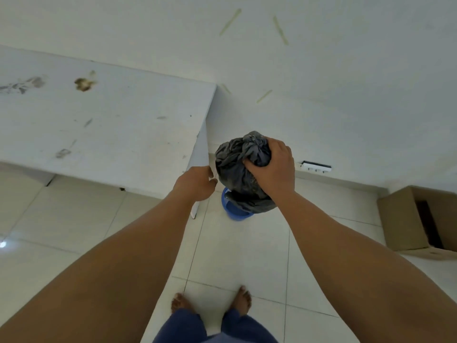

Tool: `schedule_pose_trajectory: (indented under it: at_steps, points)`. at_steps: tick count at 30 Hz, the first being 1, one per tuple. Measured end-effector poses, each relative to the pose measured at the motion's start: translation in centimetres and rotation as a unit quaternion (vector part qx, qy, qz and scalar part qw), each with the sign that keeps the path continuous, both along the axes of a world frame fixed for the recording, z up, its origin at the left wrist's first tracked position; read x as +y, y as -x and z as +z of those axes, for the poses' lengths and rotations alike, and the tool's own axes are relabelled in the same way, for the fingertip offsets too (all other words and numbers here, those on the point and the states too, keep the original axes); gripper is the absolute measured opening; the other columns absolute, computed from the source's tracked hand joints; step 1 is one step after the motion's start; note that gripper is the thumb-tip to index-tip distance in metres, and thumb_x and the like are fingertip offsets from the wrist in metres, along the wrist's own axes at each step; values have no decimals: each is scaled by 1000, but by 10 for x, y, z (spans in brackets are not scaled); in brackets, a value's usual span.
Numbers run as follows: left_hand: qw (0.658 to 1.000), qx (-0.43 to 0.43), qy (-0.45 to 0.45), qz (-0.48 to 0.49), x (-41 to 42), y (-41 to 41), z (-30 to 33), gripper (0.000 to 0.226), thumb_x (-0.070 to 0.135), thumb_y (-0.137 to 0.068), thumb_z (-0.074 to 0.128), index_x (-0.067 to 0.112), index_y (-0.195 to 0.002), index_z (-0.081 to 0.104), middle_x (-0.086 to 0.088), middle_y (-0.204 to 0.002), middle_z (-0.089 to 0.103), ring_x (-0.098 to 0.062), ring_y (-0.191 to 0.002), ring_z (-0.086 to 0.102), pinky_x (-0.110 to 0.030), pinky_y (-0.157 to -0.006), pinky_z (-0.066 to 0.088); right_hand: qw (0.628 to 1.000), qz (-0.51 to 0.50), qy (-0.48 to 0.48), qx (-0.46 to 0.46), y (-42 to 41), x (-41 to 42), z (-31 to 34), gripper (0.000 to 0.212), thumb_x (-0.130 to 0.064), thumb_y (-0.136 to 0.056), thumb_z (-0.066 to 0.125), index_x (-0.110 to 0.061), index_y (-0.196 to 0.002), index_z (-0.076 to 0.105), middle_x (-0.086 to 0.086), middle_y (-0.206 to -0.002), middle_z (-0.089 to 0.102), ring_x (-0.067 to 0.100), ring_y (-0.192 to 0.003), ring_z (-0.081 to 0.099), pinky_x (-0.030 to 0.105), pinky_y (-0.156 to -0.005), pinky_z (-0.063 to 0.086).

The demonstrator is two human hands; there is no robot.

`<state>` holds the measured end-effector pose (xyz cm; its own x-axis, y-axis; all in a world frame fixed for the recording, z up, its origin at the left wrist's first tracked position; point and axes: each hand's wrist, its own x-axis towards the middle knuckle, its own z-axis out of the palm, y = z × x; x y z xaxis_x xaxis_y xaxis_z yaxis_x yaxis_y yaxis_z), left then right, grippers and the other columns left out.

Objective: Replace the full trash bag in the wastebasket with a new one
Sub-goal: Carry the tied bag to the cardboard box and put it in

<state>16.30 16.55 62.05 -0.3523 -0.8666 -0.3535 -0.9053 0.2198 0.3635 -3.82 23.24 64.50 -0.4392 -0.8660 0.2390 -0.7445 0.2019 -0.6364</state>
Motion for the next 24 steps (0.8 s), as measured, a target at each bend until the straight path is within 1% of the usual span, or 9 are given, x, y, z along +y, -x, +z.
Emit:
schedule_pose_trajectory:
  at_steps: [2, 5, 6, 8, 11, 18, 24]
  points:
    - [999, -25, -20, -6, 15, -17, 7, 39, 43, -100, 47, 22, -132, 57, -7, -127, 62, -27, -116, 59, -35, -91, 46, 1000, 13, 0, 0, -18, 4, 6, 68, -57, -75, 74, -22, -129, 55, -2, -126, 59, 22, -116, 51, 42, -97, 47]
    - [997, -58, -37, -19, 34, -49, 9, 45, 48, -101, 41, 19, -131, 58, -9, -121, 64, -29, -111, 61, -37, -91, 49, 1000, 30, -4, -1, -50, 8, 9, 68, -58, -75, 74, -22, -129, 55, -2, -126, 59, 21, -116, 51, 41, -98, 46]
    - [997, -62, -41, -18, 39, -62, 8, 49, 51, -101, 39, 19, -132, 58, -10, -122, 64, -30, -112, 60, -39, -93, 49, 999, 34, -5, -1, -61, 9, 9, 68, -58, -75, 74, -22, -129, 55, -2, -126, 59, 21, -115, 51, 41, -98, 46]
    - [997, -70, -42, -15, 46, -90, 5, 57, 57, -101, 34, 20, -140, 53, -9, -131, 61, -29, -121, 56, -40, -97, 46, 999, 39, -6, 0, -86, 10, 6, 68, -58, -75, 74, -21, -129, 56, -2, -126, 59, 21, -115, 51, 42, -98, 47]
    - [996, -85, -17, -18, 45, -138, 2, 58, 56, -101, 34, 19, -144, 46, -7, -139, 54, -27, -129, 50, -41, -100, 43, 999, 36, -9, 0, -128, 9, 4, 67, -56, -75, 75, -21, -128, 55, -2, -126, 58, 21, -116, 50, 43, -98, 47]
    - [992, -91, 82, -11, 19, -262, 14, 51, 48, -101, 40, 20, -144, 43, -7, -140, 49, -29, -126, 50, -41, -99, 42, 1000, 19, 7, -6, -248, -10, 4, 66, -55, -75, 75, -21, -128, 55, -2, -125, 59, 21, -115, 51, 43, -98, 47]
    - [987, -112, 112, 7, -17, -353, 30, 48, 47, -101, 40, 20, -139, 47, -6, -137, 50, -28, -123, 50, -41, -96, 42, 999, 37, 17, -17, -344, -47, 11, 66, -53, -75, 77, -19, -128, 56, -2, -126, 59, 20, -116, 51, 41, -99, 46]
